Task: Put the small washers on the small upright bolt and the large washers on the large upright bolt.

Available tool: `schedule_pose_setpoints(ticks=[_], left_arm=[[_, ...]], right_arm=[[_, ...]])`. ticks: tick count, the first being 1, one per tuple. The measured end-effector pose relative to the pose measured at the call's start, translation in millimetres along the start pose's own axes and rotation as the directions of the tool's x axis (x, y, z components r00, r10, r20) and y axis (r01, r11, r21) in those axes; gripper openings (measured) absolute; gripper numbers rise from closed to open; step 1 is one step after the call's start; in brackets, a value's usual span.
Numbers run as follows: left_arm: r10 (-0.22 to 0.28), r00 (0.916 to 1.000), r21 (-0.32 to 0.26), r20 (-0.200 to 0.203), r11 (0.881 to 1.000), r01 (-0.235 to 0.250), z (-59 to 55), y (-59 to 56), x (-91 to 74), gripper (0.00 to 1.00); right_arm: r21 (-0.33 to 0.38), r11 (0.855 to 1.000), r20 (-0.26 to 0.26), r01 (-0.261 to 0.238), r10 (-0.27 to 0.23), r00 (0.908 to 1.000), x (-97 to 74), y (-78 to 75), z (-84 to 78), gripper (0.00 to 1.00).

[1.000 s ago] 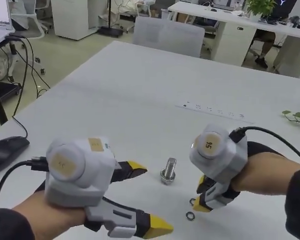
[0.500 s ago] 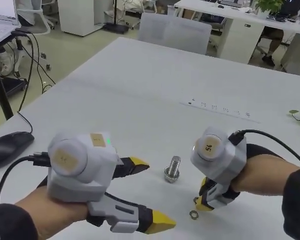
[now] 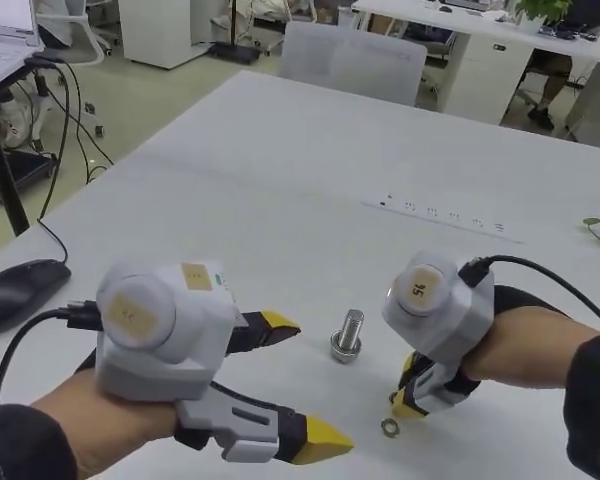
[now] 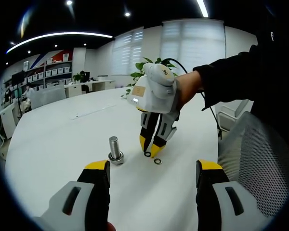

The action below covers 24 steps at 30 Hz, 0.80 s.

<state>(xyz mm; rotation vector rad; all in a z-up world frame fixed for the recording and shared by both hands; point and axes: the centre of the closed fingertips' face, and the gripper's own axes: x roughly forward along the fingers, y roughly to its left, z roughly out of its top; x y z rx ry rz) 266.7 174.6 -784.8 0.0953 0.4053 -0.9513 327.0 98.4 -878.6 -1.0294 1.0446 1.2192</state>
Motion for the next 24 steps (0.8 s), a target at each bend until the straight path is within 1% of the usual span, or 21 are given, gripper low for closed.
schedule_pose_setpoints(ticks=[14,24], left_arm=[[-0.002,1.0000,0.001,0.000,1.000,0.002,-0.7,-0.5,1.0,0.72],[-0.001,1.0000,0.000,-0.003,1.000,0.001,-1.0,0.6,0.1,0.72]], right_arm=[[0.032,0.999,0.005,-0.009,0.009,0.9999,1.1,0.8,-0.4,0.15],[0.023,1.000,-0.005,0.001,-0.001,1.0000,0.8,1.5,0.1,0.14]])
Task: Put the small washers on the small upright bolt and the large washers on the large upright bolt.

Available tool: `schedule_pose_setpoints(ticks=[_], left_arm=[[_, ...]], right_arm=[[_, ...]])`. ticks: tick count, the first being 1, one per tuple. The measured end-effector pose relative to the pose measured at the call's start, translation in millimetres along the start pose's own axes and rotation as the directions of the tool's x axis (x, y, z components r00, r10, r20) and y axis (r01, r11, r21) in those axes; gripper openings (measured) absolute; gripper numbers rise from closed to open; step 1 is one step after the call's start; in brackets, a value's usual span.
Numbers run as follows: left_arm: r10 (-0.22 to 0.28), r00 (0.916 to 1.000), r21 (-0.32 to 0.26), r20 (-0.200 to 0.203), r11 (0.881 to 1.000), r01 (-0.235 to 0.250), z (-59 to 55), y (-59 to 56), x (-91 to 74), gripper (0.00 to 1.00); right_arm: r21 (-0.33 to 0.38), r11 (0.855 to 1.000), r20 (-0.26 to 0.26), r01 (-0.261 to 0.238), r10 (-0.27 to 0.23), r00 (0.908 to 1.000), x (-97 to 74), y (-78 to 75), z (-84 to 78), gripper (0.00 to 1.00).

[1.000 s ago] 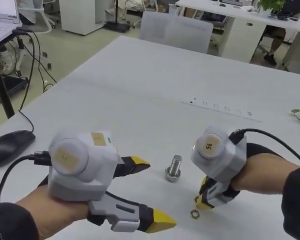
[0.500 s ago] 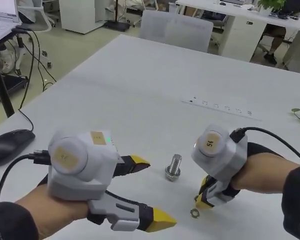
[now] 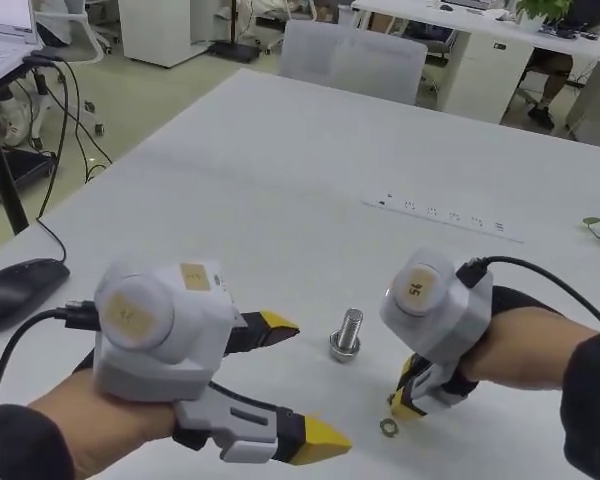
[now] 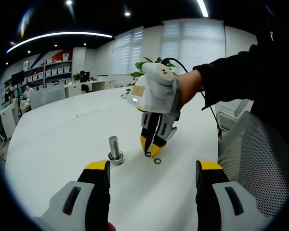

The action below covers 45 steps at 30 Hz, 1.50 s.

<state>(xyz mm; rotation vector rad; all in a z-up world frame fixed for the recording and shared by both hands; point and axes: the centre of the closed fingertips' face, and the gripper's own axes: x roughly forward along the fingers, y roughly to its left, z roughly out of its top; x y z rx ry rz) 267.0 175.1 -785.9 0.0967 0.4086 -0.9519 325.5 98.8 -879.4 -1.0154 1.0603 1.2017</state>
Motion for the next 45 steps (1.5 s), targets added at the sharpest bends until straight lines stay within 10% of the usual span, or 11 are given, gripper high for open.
schedule_pose_setpoints(ticks=[21,45], left_arm=[[-0.007,1.0000,0.004,-0.004,1.000,0.007,0.8,-2.1,2.1,0.71],[-0.018,0.9998,0.009,-0.009,1.000,0.018,1.8,-3.6,5.8,0.71]], right_arm=[[-0.005,1.000,-0.008,0.015,-0.015,0.9999,-13.4,-0.3,-6.2,0.13],[0.017,0.999,0.054,0.042,-0.043,0.9976,-84.8,-0.1,-14.5,0.13]])
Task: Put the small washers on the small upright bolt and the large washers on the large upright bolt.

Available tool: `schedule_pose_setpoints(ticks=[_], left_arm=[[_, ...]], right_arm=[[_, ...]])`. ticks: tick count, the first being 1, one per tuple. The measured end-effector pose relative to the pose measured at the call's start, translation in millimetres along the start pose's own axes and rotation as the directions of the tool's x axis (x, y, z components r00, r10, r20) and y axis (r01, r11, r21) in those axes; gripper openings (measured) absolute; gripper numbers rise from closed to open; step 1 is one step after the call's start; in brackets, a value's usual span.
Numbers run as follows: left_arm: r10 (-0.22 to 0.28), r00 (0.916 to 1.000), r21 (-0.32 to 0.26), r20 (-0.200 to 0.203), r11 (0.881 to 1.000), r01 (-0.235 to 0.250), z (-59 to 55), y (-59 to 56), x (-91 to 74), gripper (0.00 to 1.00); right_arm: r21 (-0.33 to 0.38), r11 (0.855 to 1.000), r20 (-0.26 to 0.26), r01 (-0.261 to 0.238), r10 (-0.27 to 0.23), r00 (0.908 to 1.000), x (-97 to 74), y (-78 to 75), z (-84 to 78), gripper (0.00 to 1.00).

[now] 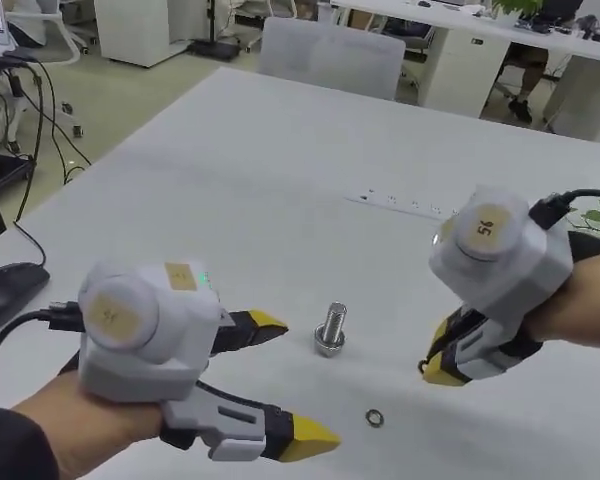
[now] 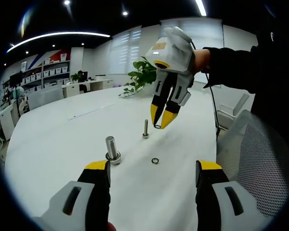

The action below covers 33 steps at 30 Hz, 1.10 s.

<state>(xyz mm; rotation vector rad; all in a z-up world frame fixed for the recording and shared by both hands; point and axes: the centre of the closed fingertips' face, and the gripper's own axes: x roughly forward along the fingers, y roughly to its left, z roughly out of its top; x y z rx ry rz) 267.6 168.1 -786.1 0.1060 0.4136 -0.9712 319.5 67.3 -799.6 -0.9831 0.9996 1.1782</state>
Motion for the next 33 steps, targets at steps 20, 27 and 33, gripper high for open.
schedule_pose_setpoints(ticks=[20,27,33], left_arm=[[-0.015,0.9998,-0.002,-0.014,1.000,0.015,-3.5,-2.1,3.7,0.71],[-0.010,0.9998,-0.009,-0.017,1.000,0.010,-5.0,-0.3,3.8,0.71],[-0.008,0.9997,-0.014,-0.023,1.000,0.007,-7.1,-0.2,3.8,0.71]], right_arm=[[0.048,0.995,0.007,0.085,-0.086,0.9963,-19.8,-42.4,-19.6,0.13],[0.050,0.996,-0.003,0.079,-0.079,0.9969,-10.7,-49.0,-22.6,0.13],[0.049,0.997,-0.015,0.067,-0.066,0.9977,-1.2,-53.5,-26.4,0.13]])
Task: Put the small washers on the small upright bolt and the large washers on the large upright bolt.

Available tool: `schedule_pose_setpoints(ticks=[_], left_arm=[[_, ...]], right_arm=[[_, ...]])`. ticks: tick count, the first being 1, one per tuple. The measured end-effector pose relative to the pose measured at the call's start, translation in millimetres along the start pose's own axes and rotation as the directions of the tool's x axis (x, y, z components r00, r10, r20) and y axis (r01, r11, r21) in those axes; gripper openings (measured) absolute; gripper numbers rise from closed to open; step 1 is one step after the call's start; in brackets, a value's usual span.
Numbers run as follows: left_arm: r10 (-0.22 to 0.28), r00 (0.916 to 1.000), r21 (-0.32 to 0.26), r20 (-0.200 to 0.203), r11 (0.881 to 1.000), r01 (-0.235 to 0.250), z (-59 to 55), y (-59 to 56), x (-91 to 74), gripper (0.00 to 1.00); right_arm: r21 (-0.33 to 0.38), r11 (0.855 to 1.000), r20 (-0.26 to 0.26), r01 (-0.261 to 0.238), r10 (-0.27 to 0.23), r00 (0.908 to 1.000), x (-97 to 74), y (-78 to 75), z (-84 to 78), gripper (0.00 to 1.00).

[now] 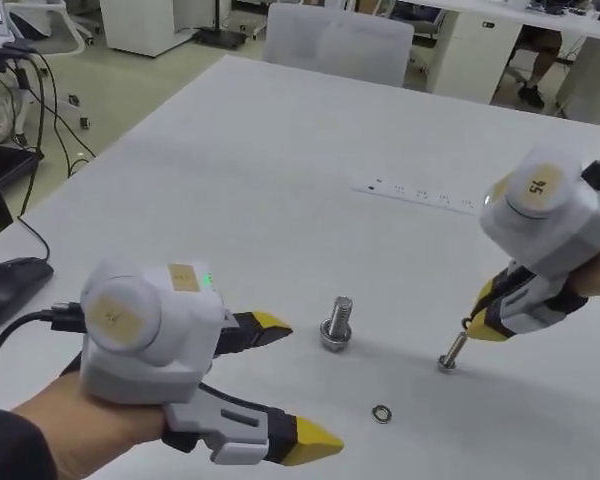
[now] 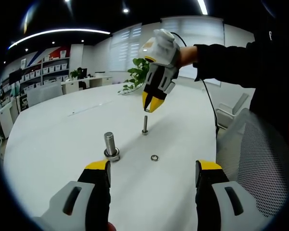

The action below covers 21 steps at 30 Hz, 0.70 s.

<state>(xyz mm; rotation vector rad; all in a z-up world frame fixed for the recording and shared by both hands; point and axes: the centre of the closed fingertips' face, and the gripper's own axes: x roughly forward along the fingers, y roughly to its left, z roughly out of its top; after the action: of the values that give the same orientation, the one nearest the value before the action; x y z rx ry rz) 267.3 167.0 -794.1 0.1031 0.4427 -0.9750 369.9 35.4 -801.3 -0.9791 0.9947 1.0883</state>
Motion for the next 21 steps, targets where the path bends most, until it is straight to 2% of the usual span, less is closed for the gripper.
schedule_pose_setpoints(ticks=[11,21], left_arm=[[0.004,0.9999,-0.007,-0.011,1.000,-0.004,-2.5,0.4,0.5,0.71],[0.007,0.9998,-0.012,-0.018,1.000,-0.008,-4.4,1.6,0.8,0.71]], right_arm=[[-0.002,1.000,-0.019,-0.019,0.019,0.9997,9.8,-0.4,-6.4,0.13],[-0.004,1.000,-0.015,-0.026,0.026,0.9995,14.5,-0.9,-5.5,0.13]])
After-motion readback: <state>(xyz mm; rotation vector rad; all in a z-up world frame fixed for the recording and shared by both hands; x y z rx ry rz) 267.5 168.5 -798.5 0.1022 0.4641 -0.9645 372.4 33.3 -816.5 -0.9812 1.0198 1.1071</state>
